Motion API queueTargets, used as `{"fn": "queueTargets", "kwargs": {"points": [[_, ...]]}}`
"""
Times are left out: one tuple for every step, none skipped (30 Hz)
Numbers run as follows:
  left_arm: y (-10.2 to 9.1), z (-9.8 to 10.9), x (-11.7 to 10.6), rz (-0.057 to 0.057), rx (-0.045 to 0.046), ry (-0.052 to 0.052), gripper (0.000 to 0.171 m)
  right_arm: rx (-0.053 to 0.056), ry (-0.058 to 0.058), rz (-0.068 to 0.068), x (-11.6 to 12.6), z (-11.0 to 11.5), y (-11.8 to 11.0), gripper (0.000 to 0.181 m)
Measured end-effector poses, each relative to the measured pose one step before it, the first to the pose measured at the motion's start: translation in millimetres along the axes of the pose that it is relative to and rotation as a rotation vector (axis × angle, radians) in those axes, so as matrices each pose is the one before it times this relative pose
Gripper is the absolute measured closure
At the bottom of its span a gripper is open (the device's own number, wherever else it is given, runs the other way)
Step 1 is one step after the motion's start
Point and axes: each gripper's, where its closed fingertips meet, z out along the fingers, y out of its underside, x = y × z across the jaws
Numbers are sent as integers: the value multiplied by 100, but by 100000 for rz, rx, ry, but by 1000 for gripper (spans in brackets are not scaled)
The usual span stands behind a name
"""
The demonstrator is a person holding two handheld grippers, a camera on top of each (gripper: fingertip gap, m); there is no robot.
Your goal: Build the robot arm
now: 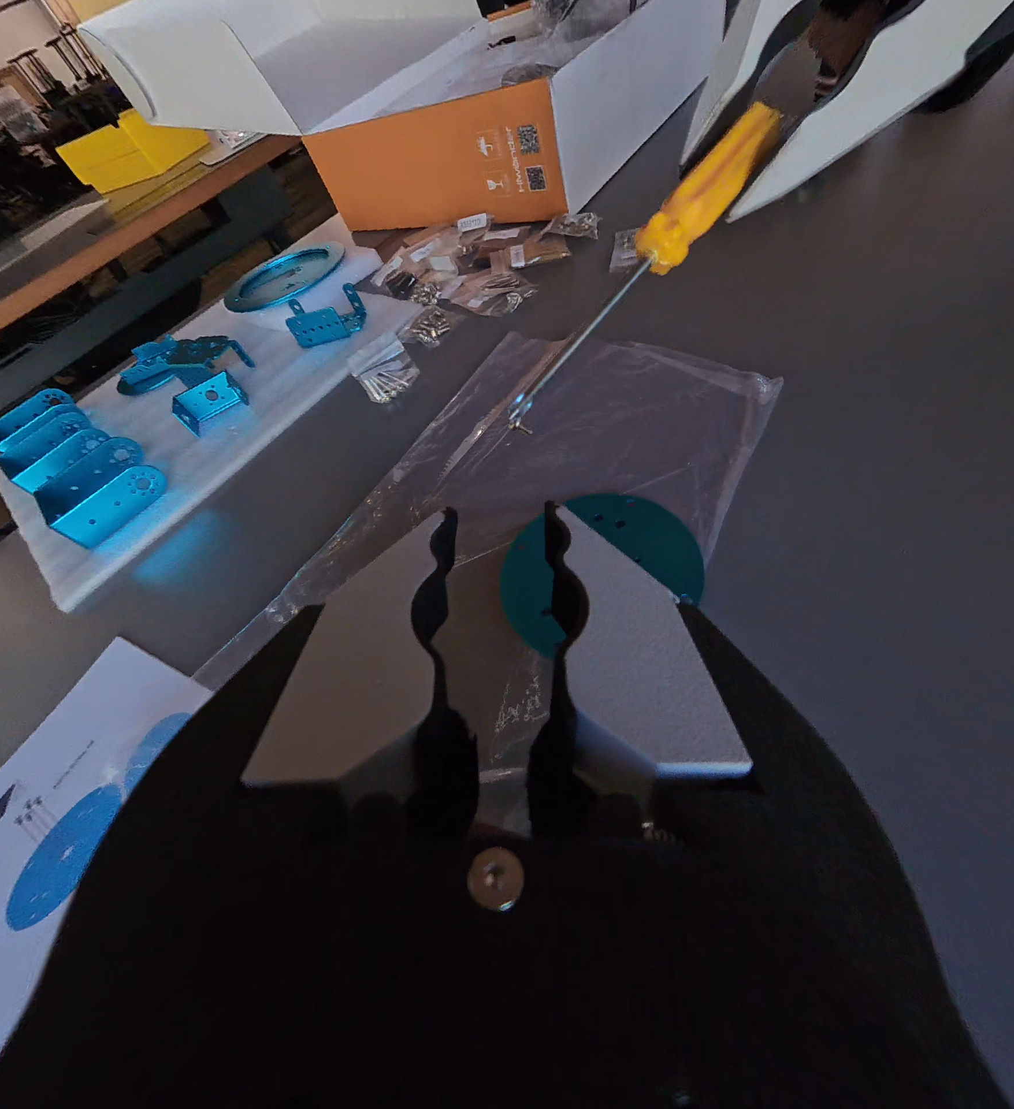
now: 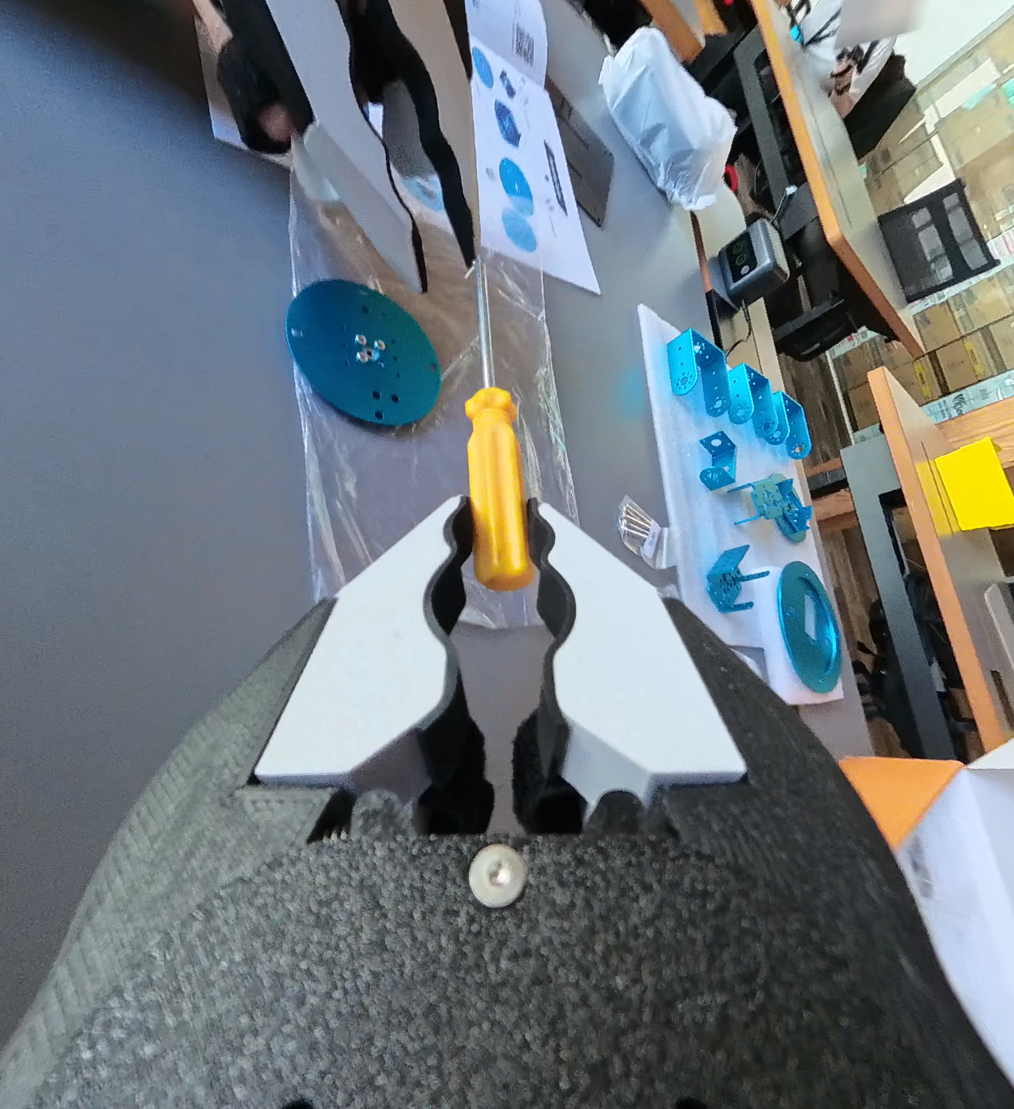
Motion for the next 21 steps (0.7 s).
{"fn": "queueTargets", "kwargs": {"points": [[-171, -57, 89, -1105, 1206, 1681, 142, 2584, -102, 1609, -154, 146, -243, 164], [-301, -117, 20, -1513, 2132, 1339, 142, 3127, -499, 1963, -206, 102, -304, 164], [-373, -158, -19, -1548, 2626, 797, 142, 3127, -417, 2015, -168, 74, -298, 164], [-311, -155, 167, -1147, 2170, 1684, 142, 2297, -498, 1560, -135, 59, -203, 164], [-220, -108, 217, -1395, 1453, 1785, 142, 1014, -162, 967, -43, 13, -88, 164], [-219, -65, 321, -1465, 1332, 2294, 142, 502, 117, 504, 25, -13, -66, 164], [-206, -24, 314, -1244, 1118, 2006, 142, 662, -60, 479, 16, -34, -102, 164], [-195, -17, 218, -991, 1054, 1176, 142, 602, -164, 444, 1, -24, -76, 164], [-173, -38, 134, -699, 972, 521, 142, 162, 68, 110, 19, -5, -2, 164], [-89, -32, 49, -976, 682, 223, 142, -180, 163, -49, 11, 6, 71, 164], [-52, -30, -46, -1398, 378, 38, 142, 57, -28, 72, -29, 26, 46, 164], [-95, -57, -79, -1615, 735, 132, 143, 310, -216, 203, -86, 31, -11, 164], [-155, -79, -118, -1890, 1117, 300, 144, 259, -173, 90, -78, 25, -20, 164], [-215, -94, -149, -2181, 1340, 318, 144, 53, 78, -138, -37, 27, -33, 164], [-271, -113, -127, -2255, 1657, 533, 145, 64, 67, -250, -36, 9, -55, 164], [-289, -102, -20, -2196, 1678, 1127, 146, 229, 9, -76, -27, -1, -86, 164], [-231, -76, -3, -2028, 1335, 1182, 147, 398, -106, 176, -33, 3, -100, 164], [-196, -76, 70, -1656, 1092, 1372, 148, 353, -147, 239, -30, 7, -75, 164], [-159, -49, 107, -1264, 914, 1271, 150, 66, -24, 15, -5, 16, -29, 164], [-186, -59, 111, -926, 1055, 1040, 151, -151, 10, -15, -9, 25, 21, 164], [-122, -44, 101, -477, 719, 817, 155, -42, -81, 35, -25, 33, 6, 164]]}}
